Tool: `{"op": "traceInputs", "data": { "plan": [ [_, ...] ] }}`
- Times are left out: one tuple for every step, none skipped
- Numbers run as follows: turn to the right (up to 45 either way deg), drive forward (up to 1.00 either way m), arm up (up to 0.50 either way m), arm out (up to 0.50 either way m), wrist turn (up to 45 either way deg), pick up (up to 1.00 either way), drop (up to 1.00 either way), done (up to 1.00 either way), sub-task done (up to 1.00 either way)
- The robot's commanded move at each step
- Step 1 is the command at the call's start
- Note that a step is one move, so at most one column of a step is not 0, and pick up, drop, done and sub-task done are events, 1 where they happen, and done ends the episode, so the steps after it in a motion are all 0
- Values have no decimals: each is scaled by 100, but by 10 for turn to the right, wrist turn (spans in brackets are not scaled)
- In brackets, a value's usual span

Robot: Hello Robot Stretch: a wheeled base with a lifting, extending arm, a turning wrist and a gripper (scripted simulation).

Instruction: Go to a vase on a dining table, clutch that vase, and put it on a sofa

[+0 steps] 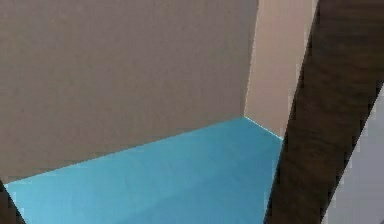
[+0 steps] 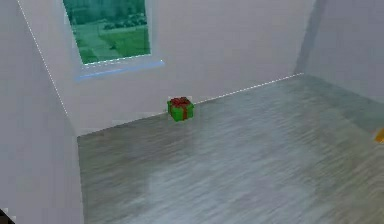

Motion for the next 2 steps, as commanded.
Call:
{"op": "traceInputs", "data": {
  "plan": [
    [0, 5, 0, 0, 0, 0, 0, 0, 0],
    [-300, 0, 0, 0, 0, 0, 0, 0, 0]
  ]
}}
